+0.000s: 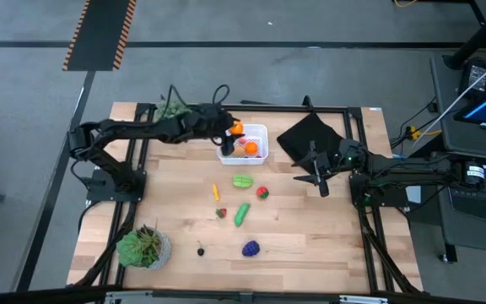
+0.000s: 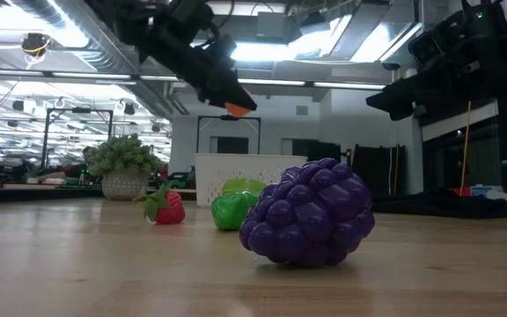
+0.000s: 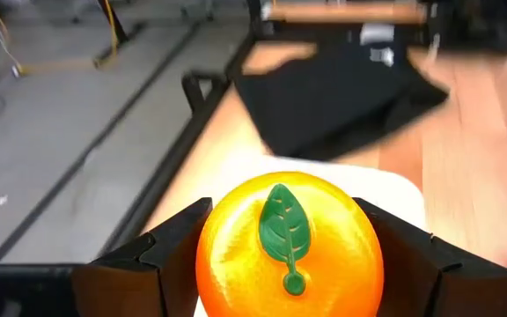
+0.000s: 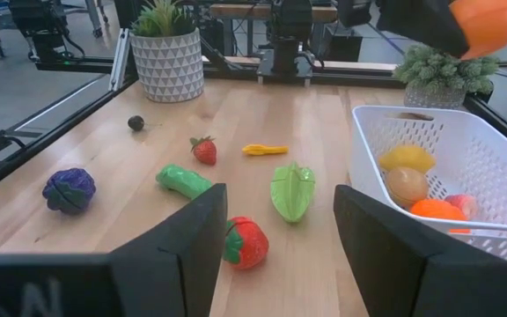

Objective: Pick and placing Produce into tupperware
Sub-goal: Put the tangerine into the white bin

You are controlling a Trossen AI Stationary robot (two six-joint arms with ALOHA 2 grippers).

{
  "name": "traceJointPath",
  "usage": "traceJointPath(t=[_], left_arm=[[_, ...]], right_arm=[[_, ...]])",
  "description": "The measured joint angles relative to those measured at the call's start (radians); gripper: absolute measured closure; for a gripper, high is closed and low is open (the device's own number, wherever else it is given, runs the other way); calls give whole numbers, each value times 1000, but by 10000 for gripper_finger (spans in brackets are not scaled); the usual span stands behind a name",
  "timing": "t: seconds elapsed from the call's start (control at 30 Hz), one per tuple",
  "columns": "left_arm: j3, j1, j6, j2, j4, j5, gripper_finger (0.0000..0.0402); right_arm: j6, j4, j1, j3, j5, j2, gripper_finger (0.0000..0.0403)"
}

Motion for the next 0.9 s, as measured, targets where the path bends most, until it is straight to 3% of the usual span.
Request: traceJointPath(t=[0.23, 0.47, 0.9], left_arm=[[122, 0, 56, 6, -297, 37, 163], [203, 1, 94, 7, -484, 71, 163], [372, 1, 118, 161, -650, 73, 163]], right_arm=[[0, 0, 0, 0, 0, 0, 191], [0, 1, 0, 0, 0, 0, 191], [8, -3, 0, 0, -2, 5, 191]])
